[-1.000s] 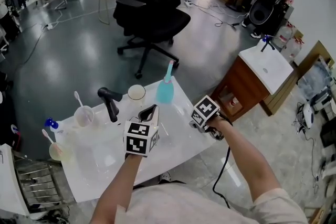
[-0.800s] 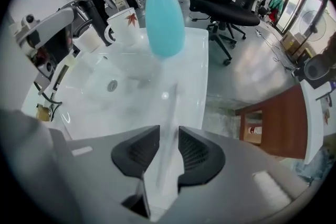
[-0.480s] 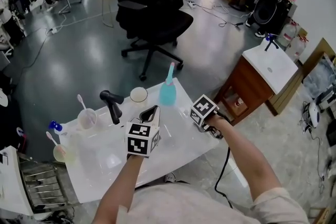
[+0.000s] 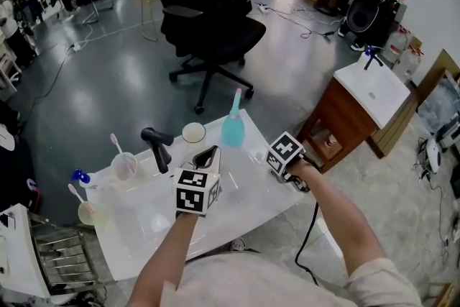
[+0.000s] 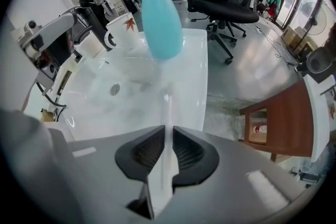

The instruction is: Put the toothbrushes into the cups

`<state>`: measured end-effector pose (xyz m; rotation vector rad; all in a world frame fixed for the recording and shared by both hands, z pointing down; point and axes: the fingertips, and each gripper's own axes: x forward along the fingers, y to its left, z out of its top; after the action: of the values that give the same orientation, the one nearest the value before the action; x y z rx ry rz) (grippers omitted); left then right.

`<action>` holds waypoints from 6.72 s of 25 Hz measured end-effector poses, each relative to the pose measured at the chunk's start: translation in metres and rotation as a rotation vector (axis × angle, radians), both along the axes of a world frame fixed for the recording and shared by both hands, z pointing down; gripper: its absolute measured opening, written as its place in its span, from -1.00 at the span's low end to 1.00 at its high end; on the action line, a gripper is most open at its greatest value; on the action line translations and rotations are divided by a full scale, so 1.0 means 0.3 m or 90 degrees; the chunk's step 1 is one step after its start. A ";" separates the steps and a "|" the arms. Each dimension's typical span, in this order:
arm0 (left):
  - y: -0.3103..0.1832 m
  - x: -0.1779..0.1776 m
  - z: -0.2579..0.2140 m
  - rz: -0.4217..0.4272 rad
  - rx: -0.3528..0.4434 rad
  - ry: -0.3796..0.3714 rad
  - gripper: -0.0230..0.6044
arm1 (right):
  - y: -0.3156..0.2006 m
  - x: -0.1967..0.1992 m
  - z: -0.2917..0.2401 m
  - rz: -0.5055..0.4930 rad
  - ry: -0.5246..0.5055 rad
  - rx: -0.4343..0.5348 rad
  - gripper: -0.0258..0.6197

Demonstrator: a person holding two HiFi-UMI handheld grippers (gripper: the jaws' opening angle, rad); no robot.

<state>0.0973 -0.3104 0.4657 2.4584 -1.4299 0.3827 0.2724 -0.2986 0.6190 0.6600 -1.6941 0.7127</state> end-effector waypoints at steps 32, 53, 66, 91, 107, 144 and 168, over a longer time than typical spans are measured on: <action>0.028 -0.270 -0.137 -0.082 0.043 -0.003 -0.92 | -0.106 -0.379 -0.355 -0.049 -0.154 0.145 -0.77; 0.056 -0.548 -0.167 -0.190 0.053 -0.011 -0.92 | -0.263 -0.760 -0.624 -0.032 -0.341 0.294 -0.77; 0.051 -0.675 -0.154 -0.256 0.048 -0.012 -0.92 | -0.339 -0.909 -0.670 -0.034 -0.431 0.377 -0.77; 0.082 -0.697 -0.067 -0.363 0.009 -0.026 -0.92 | -0.363 -0.927 -0.529 -0.048 -0.534 0.452 -0.77; 0.128 -0.670 -0.023 -0.387 -0.012 -0.039 -0.92 | -0.316 -0.887 -0.395 -0.075 -0.484 0.421 -0.80; 0.182 -0.620 -0.019 -0.356 -0.009 -0.018 -0.91 | -0.235 -0.831 -0.387 -0.034 -0.464 0.400 -0.49; 0.401 -0.701 -0.118 -0.292 0.021 -0.011 -0.92 | 0.076 -0.804 -0.630 0.009 -0.477 0.449 -0.79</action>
<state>-0.1131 -0.1901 0.4304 2.0623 -1.9514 0.2799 0.0311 -0.2757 0.4301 0.9545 -2.6872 0.3618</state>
